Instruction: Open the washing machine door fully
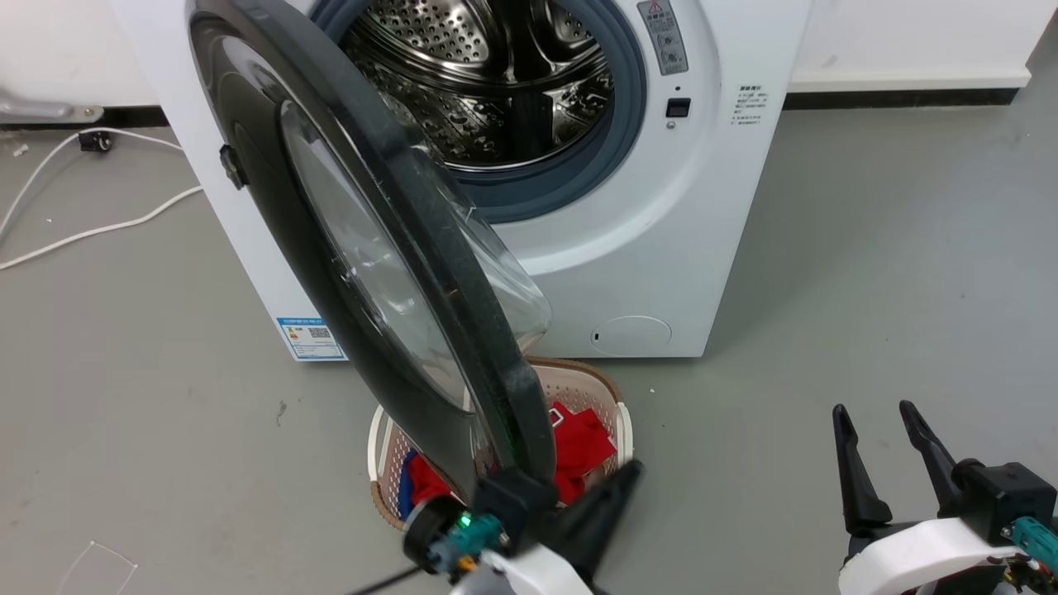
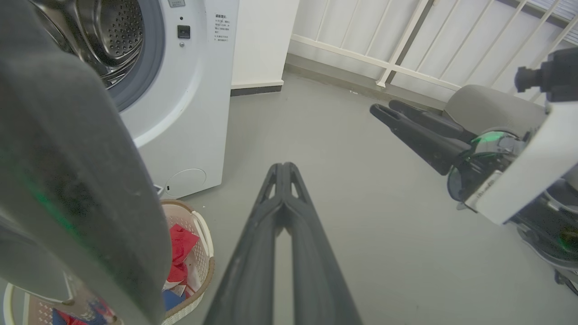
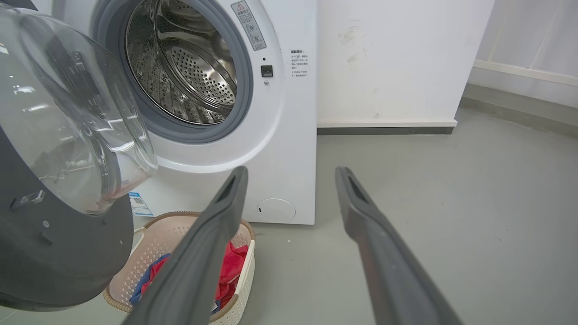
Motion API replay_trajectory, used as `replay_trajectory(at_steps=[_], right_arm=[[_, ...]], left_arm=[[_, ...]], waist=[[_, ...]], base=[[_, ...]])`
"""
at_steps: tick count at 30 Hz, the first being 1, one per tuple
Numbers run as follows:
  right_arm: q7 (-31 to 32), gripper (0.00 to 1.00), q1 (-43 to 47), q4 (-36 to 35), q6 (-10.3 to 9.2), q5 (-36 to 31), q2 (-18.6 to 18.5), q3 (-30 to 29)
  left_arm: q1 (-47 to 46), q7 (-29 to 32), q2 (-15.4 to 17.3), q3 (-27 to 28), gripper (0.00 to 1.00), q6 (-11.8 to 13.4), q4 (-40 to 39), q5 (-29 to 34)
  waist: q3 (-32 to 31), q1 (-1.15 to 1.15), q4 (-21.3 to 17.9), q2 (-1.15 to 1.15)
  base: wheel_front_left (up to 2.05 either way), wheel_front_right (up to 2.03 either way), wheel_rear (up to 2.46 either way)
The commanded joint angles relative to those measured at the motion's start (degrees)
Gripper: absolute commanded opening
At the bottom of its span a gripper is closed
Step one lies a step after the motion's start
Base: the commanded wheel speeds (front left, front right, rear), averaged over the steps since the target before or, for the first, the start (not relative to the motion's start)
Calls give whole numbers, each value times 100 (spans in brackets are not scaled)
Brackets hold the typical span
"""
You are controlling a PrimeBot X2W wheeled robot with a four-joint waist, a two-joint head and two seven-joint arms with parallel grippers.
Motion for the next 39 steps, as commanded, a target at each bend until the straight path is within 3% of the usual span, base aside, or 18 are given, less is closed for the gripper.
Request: replay_trajectory(at_steps=[1,12,19,28,39], right_arm=[[-8,100,-62,-30,-1,1,11,20],[1,100,-97,-23,-1,1,11,25],[-16,100,-73,-10,-1,12,11,11],[8,100,24,-76,-1,-19,10,-18],[65,100,223,-190,-1,-10,9,-172]], left_arm=[[-160,-136,-49,171,0,120,140,-3],[-445,-516,-41,634,0,491,635,45],[-121,-568,51,721,0,705,560,19],[292,-465,267,753,0,888,181,34],[688,-559,402,962,0,1165,-297,-52]], waist=[[60,0,-32,0],[171,0,-67,0],[95,0,21,0],[65,0,374,0],[-42,0,1139,0]], base=[[0,0,0],[0,0,0],[0,0,0],[0,0,0],[0,0,0]])
